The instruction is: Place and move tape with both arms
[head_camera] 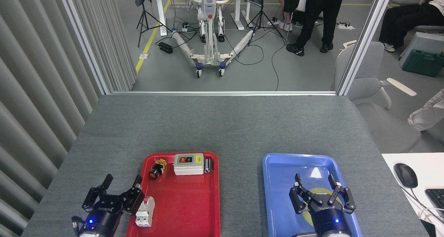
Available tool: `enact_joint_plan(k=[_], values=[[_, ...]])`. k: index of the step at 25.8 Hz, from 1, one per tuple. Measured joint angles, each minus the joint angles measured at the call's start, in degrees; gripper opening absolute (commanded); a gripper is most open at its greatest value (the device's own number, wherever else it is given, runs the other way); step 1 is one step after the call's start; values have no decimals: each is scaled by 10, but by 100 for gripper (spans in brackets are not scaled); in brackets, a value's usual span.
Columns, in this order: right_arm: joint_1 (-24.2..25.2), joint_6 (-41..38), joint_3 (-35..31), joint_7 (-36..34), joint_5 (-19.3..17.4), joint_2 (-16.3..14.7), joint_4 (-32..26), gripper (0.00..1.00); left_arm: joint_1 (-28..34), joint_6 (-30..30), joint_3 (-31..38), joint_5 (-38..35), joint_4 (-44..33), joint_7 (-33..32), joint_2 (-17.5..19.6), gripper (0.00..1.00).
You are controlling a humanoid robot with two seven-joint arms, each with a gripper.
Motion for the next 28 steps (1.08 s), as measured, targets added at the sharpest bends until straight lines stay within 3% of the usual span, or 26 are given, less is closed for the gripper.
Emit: enact_joint_plan(k=[28], values=[[2,6,3,3,-1,-4,-1,99,3,-1,2,1,-5,-1,3,100]])
